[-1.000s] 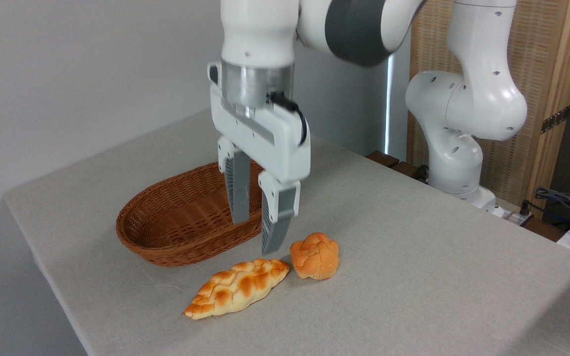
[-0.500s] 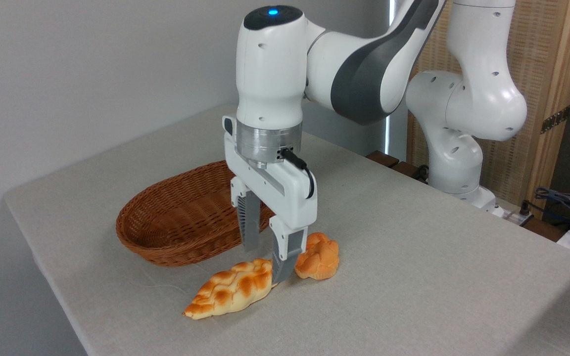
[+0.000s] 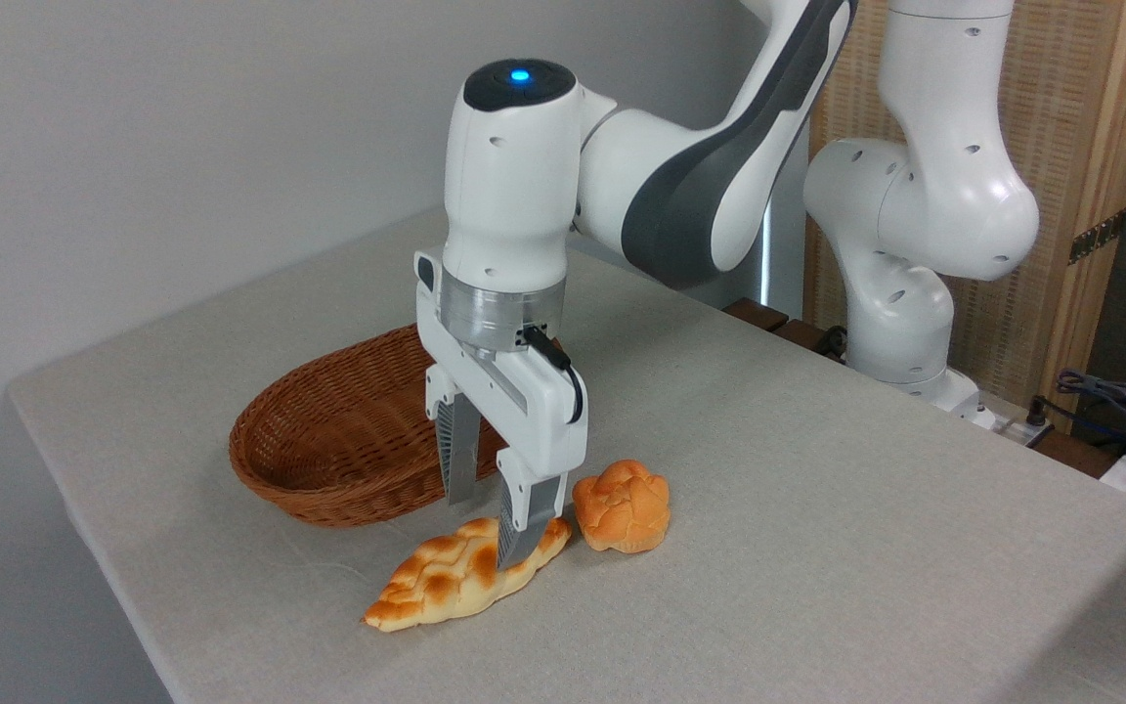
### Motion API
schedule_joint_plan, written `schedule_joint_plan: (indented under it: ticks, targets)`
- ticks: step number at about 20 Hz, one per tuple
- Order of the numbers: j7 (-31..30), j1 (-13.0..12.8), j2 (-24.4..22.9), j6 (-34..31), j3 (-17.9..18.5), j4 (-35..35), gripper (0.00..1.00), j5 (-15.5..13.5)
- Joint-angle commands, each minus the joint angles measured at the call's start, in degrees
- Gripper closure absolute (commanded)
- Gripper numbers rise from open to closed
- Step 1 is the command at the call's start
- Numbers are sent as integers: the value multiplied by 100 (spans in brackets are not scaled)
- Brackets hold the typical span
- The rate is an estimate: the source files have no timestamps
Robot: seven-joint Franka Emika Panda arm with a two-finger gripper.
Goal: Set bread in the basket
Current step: 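Close the gripper on the middle of the braided loaf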
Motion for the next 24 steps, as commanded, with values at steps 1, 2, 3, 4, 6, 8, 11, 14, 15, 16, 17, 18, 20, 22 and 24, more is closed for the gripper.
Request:
schedule_joint_plan:
  ticks: [1, 2, 3, 4, 6, 8, 11, 14, 15, 16, 17, 18, 20, 22, 24]
  targets:
    - [139, -104, 10, 417, 39, -219, 1, -58]
    - [244, -104, 10, 435, 39, -220, 1, -58]
    - [419, -96, 10, 444, 39, -220, 1, -58]
    - [594, -96, 10, 444, 47, -220, 1, -58]
    - [719, -87, 10, 444, 65, -220, 1, -49]
    - [798, -87, 19, 444, 65, -220, 1, 73]
    - [851, -87, 19, 444, 65, -220, 2, 197]
    - [912, -87, 19, 479, 74, -220, 4, 206]
    - [956, -78, 19, 540, 74, -220, 4, 206]
    - [1044, -78, 19, 575, 82, -220, 4, 206]
    - [1114, -69, 19, 576, 117, -220, 4, 206]
    - [1176, -69, 19, 576, 144, -220, 4, 206]
    - [1325, -69, 28, 585, 153, -220, 4, 206]
    - [1448, -69, 36, 593, 162, -220, 4, 284]
    - [1475, -69, 71, 593, 162, -220, 5, 425]
